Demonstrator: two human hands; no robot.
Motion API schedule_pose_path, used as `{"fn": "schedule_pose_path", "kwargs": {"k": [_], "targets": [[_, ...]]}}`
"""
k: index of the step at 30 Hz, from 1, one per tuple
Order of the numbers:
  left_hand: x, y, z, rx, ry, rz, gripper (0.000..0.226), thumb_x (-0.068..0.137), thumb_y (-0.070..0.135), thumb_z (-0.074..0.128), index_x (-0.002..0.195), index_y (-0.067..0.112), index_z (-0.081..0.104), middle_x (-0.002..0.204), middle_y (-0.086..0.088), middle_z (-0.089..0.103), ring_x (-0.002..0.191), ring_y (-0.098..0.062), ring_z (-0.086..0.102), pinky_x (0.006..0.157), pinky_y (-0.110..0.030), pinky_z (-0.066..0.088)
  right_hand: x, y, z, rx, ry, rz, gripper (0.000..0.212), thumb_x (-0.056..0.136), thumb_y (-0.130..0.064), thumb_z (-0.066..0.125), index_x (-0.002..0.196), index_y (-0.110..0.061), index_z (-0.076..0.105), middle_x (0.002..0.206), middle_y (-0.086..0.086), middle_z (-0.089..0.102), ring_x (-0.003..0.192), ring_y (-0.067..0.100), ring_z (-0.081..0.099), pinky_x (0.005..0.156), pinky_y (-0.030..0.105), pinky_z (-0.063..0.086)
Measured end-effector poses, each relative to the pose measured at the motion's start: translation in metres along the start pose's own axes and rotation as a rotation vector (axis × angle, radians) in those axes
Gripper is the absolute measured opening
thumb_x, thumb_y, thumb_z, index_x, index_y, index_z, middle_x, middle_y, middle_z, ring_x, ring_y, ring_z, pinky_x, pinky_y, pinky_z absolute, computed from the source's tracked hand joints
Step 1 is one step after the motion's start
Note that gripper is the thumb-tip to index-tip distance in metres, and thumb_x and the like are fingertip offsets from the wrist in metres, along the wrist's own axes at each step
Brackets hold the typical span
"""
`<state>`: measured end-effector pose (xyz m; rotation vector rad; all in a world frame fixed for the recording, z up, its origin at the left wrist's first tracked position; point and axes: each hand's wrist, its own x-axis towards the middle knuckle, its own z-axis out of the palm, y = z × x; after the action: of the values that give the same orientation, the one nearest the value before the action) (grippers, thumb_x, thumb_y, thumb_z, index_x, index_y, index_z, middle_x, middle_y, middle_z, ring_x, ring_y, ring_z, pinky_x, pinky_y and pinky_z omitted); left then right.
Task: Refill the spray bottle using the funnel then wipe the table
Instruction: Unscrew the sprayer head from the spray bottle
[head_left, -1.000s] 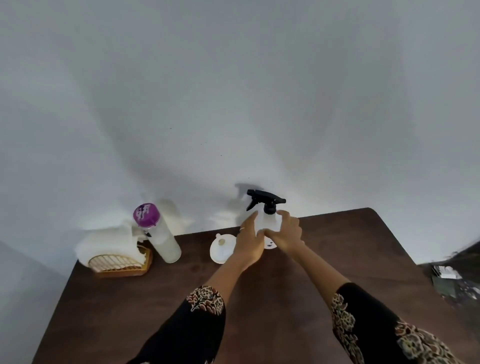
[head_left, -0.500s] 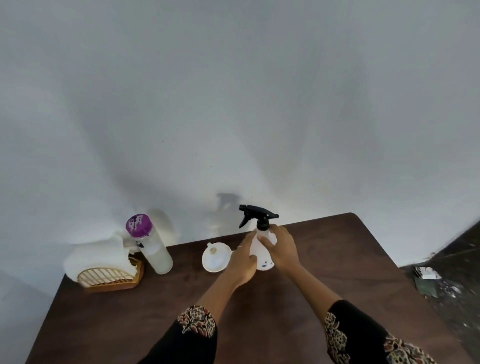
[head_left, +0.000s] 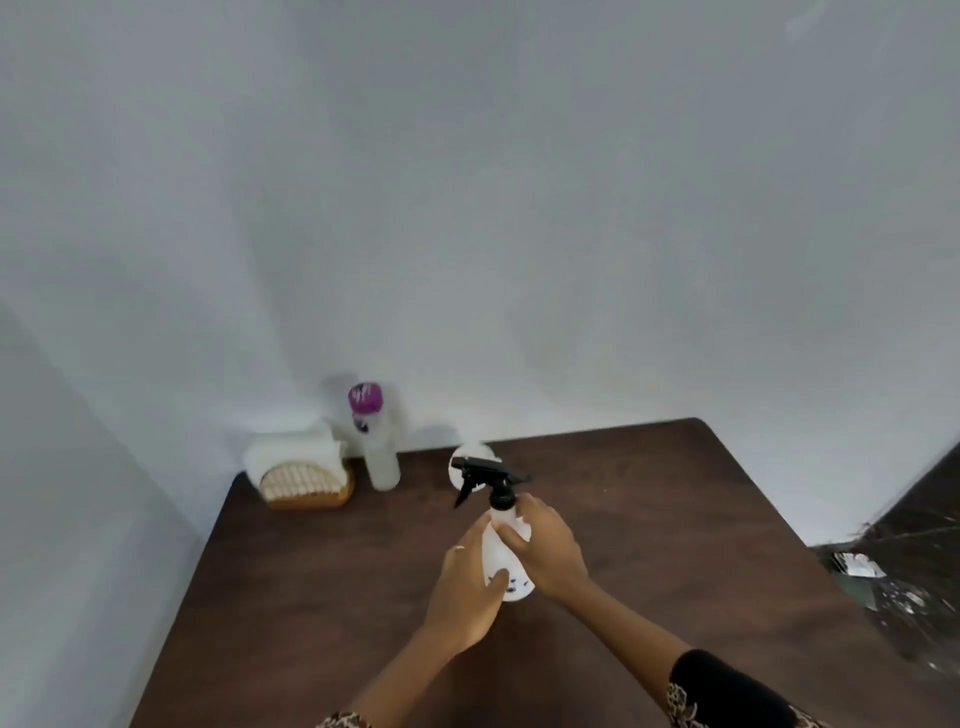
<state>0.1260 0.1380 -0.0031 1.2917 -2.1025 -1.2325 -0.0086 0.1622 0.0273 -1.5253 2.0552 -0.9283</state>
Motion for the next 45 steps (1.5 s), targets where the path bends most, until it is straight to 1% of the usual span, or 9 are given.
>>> {"fn": "schedule_pose_path", "kwargs": {"k": [4,10,18,23,28,35,39,42,45], "targets": [[-0.063,-0.022,-0.009,0.065,0.128,0.024,0.066,0.086,0.042,0.051,0.145,0.037,0.023,0.145,0.011,0.041,0.135,-0.013,0.036,0.105,-0.044,0.040,-0.048,-0.021,0.023,0.048,-0.041,-0.058,0.027,0.090,-0.035,0.055,0.109,-0.016,0.058,0.106,-0.003,0.061,0.101,0.015,0.055,0.081,0.033,0.047],[-0.137,-0.040,-0.017,0.161,0.263,-0.016,0.066,0.090,0.027,0.055,0.147,0.028,0.020,0.149,0.005,0.037,0.136,-0.016,0.032,0.107,-0.034,0.035,-0.106,-0.046,0.053,0.103,-0.060,-0.123,0.025,0.090,-0.033,0.057,0.110,-0.017,0.060,0.105,-0.005,0.062,0.099,0.010,0.053,0.079,0.026,0.041],[-0.179,-0.052,-0.016,0.165,0.294,0.003,0.068,0.088,0.023,0.058,0.146,0.025,0.023,0.148,0.005,0.037,0.136,-0.015,0.033,0.104,-0.030,0.034,-0.150,-0.053,0.074,0.163,-0.055,-0.124,0.021,0.091,-0.029,0.058,0.111,-0.021,0.060,0.107,-0.010,0.062,0.101,0.008,0.051,0.078,0.010,0.033],[-0.189,-0.056,-0.009,0.181,0.234,-0.014,0.066,0.089,0.024,0.057,0.146,0.024,0.023,0.149,0.002,0.036,0.137,-0.017,0.032,0.104,-0.034,0.037,-0.168,-0.048,0.076,0.180,-0.051,-0.073,0.021,0.090,-0.026,0.059,0.111,-0.020,0.060,0.104,-0.012,0.058,0.102,0.009,0.052,0.078,0.009,0.032],[-0.197,-0.065,-0.002,0.212,0.168,-0.045,0.067,0.090,0.026,0.055,0.147,0.026,0.021,0.151,0.003,0.033,0.137,-0.017,0.032,0.102,-0.036,0.039,-0.180,-0.038,0.079,0.127,-0.094,-0.040,0.023,0.091,-0.029,0.058,0.113,-0.022,0.059,0.109,-0.008,0.059,0.104,0.010,0.053,0.084,0.022,0.040],[-0.198,-0.070,0.004,0.261,0.155,-0.032,0.066,0.091,0.031,0.054,0.147,0.024,0.020,0.154,0.004,0.027,0.138,-0.018,0.032,0.104,-0.036,0.039,-0.184,-0.031,0.076,0.061,-0.133,0.018,0.034,0.090,-0.038,0.058,0.119,-0.022,0.056,0.118,-0.006,0.059,0.111,0.012,0.052,0.084,0.024,0.038],[-0.192,-0.065,0.005,0.145,0.154,-0.056,0.079,0.085,0.045,0.060,0.148,0.023,0.017,0.156,0.005,0.020,0.139,-0.016,0.025,0.108,-0.038,0.036,-0.184,-0.036,0.071,0.085,-0.095,0.040,0.050,0.078,-0.047,0.067,0.121,-0.028,0.051,0.120,-0.015,0.053,0.114,0.007,0.046,0.094,0.032,0.035],[-0.176,-0.059,0.008,0.067,0.150,-0.113,0.083,0.076,0.039,0.070,0.143,0.023,0.025,0.149,0.005,0.030,0.136,-0.018,0.028,0.104,-0.041,0.041,-0.183,-0.047,0.071,0.226,-0.028,0.064,0.060,0.063,-0.059,0.069,0.114,-0.036,0.045,0.111,-0.027,0.046,0.111,0.005,0.046,0.096,0.040,0.042],[-0.161,-0.057,0.013,-0.003,0.162,-0.147,0.066,0.066,0.042,0.065,0.126,0.028,0.041,0.128,0.010,0.047,0.124,-0.022,0.045,0.086,-0.044,0.054,-0.180,-0.060,0.073,0.330,0.028,0.109,0.052,0.060,-0.055,0.073,0.101,-0.037,0.048,0.102,-0.024,0.048,0.104,0.006,0.049,0.094,0.043,0.045]]}}
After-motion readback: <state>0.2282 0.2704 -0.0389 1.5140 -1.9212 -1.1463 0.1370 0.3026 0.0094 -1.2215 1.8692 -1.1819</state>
